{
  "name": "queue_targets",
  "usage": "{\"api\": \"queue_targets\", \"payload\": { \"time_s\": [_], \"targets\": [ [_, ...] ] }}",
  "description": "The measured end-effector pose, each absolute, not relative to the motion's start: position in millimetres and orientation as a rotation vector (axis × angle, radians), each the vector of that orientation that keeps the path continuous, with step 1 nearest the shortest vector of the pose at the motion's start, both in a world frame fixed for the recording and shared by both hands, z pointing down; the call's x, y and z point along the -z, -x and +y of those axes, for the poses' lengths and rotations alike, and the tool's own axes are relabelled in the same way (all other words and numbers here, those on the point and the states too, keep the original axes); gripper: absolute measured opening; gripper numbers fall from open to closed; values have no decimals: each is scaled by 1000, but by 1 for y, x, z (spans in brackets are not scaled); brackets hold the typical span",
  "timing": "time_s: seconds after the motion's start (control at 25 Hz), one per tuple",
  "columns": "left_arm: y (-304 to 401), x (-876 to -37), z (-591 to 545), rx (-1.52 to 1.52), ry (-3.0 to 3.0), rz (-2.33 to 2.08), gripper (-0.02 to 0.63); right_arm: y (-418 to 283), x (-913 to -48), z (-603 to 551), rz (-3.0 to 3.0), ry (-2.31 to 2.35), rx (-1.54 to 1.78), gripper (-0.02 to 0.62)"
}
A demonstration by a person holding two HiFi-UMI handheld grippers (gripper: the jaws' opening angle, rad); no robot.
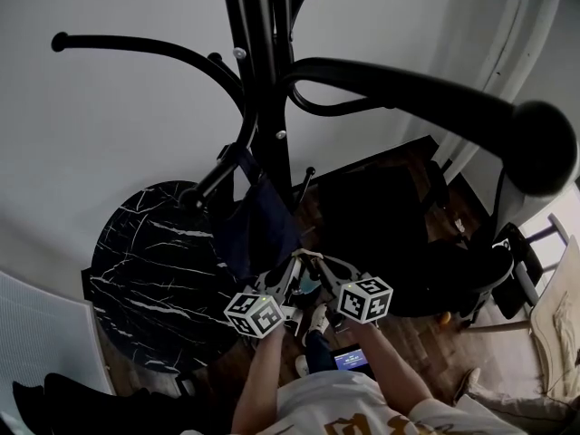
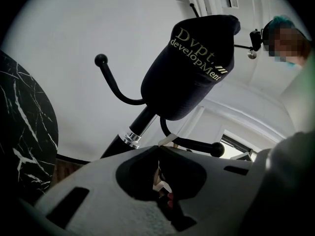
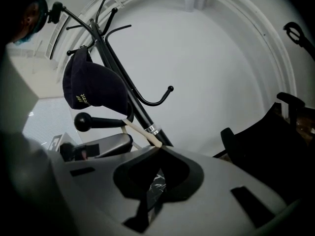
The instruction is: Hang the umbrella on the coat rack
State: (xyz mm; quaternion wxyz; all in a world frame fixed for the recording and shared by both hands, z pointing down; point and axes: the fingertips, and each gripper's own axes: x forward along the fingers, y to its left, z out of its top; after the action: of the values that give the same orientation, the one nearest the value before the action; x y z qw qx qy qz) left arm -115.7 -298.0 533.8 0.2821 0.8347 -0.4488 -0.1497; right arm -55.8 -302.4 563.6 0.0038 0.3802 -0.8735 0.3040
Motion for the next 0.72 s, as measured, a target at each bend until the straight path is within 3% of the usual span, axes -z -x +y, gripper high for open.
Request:
{"api": "queue_targets", "payload": {
  "time_s": [0.72],
  "targets": [
    [105,-536,-294,323,-2311,-1188,22,73,-578,-296,-2704,-1089,-811,12]
  ]
}}
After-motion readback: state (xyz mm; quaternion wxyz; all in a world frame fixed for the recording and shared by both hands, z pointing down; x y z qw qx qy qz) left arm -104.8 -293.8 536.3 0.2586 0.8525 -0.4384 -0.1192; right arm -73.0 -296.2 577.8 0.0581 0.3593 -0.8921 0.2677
